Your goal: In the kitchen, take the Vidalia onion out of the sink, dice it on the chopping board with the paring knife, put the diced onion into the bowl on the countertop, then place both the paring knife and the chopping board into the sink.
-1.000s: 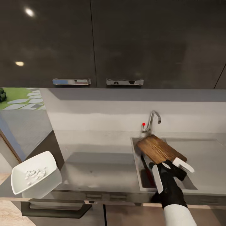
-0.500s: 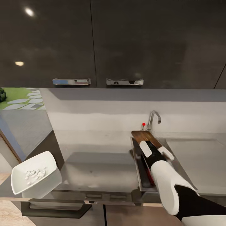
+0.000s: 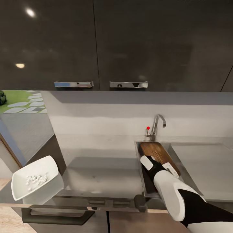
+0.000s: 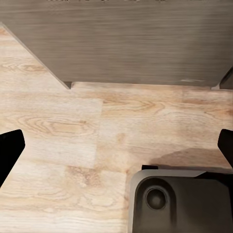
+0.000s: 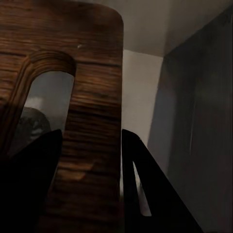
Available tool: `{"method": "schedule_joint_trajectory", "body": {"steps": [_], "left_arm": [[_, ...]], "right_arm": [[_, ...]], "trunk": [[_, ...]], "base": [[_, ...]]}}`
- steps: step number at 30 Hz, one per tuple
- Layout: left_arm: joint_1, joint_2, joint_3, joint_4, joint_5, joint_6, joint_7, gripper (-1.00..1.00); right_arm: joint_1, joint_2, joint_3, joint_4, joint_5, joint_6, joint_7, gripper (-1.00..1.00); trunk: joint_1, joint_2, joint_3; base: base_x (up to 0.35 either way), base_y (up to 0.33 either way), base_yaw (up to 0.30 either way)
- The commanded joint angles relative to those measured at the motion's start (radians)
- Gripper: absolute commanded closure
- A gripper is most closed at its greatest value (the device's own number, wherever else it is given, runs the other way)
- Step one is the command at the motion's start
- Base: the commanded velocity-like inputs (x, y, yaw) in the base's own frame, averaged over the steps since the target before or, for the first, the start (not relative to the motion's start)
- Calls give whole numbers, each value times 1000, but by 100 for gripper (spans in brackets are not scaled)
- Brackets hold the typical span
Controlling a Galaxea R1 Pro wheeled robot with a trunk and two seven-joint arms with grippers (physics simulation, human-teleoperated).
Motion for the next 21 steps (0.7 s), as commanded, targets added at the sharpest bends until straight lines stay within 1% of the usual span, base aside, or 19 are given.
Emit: {"method": "schedule_joint_trajectory", "body": {"steps": [1, 8, 11, 13, 16, 21], "left_arm": [[0, 2, -8, -2, 5, -1, 8, -100], [0, 1, -8, -4, 5, -1, 9, -100], [0, 1, -8, -5, 4, 0, 9, -100], [0, 1, -8, -6, 4, 0, 9, -100], [0, 1, -8, -5, 5, 0, 9, -100], [0, 1, -8, -6, 5, 0, 9, -100]], "right_arm": [[-1, 0, 10, 7, -6, -13, -2, 100], [0, -12, 10, 25, -4, -32, -42, 100], [2, -31, 10, 26, -3, -32, -48, 100], [2, -35, 10, 26, -3, -31, -48, 100], [2, -37, 11, 26, -1, -29, -48, 100], [4, -37, 12, 28, -1, -28, -48, 100]], "trunk": [[1, -2, -2], [1, -2, -2], [1, -2, -2], [1, -2, -2], [1, -2, -3], [1, -2, -9]], "base": [[0, 0, 0], [3, 0, 0], [161, -25, 0], [236, -85, 0], [148, -53, 0], [21, -7, 0]]}}
